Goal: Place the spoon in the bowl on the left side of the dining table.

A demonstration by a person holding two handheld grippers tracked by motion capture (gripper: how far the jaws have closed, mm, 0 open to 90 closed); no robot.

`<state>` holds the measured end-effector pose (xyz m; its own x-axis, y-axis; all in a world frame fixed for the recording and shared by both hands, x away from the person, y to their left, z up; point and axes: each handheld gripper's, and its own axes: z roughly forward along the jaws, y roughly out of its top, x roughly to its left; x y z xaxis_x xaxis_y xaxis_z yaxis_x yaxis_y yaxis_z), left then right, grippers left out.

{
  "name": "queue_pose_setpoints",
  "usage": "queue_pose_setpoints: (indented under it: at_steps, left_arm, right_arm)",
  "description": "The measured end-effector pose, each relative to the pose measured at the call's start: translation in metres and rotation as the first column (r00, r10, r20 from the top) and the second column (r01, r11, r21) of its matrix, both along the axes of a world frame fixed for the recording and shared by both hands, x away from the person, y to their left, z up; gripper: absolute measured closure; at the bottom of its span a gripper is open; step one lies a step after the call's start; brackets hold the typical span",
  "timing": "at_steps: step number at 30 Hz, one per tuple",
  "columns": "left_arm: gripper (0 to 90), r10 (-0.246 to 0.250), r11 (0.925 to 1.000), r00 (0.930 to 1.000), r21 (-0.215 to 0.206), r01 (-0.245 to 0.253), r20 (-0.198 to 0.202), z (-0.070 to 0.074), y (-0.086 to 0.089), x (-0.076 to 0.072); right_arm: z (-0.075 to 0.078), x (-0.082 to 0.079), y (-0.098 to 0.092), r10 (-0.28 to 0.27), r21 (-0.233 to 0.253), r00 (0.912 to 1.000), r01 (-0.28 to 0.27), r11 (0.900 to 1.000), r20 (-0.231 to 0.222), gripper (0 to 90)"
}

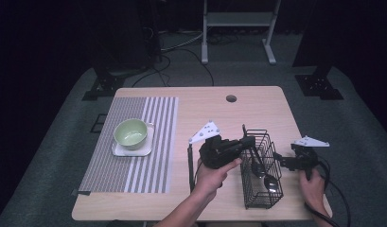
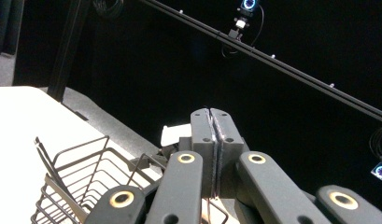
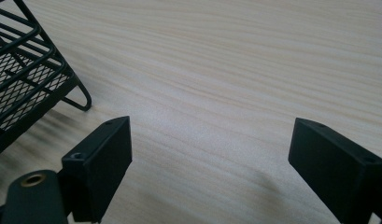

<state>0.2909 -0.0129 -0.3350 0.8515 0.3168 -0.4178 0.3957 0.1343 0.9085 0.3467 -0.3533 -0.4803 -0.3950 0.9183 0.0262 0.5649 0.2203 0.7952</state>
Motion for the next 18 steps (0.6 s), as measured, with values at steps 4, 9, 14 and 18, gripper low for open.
queue_pose_setpoints:
  at_steps: [4, 9, 14, 18]
  left_arm:
    - [89.7, 0.004, 1.0, 1.0, -0.007, -0.004, 0.0, 0.003, 0.003, 0.001]
    - [89.8, 0.011, 0.9996, 0.9999, -0.028, -0.011, -0.003, 0.008, 0.008, 0.001]
    - [89.8, 0.019, 0.999, 0.9998, -0.041, -0.019, 0.0, 0.012, 0.015, 0.002]
    - [89.8, 0.031, 0.9984, 0.9995, -0.048, -0.031, 0.003, 0.016, 0.022, 0.003]
  right_arm:
    - [0.0, 0.0, 0.0, 0.0, -0.001, 1.0, 0.0, 1.0, -0.001, 12.4]
    - [0.0, 0.0, 0.0, 0.001, -0.004, 1.0, -0.001, 1.0, -0.002, 12.4]
    - [0.0, 0.001, 0.0, -0.001, -0.008, 1.0, 0.001, 1.0, -0.004, 12.4]
    - [-0.001, 0.001, 0.001, -0.001, -0.009, 1.0, 0.001, 1.0, -0.003, 12.4]
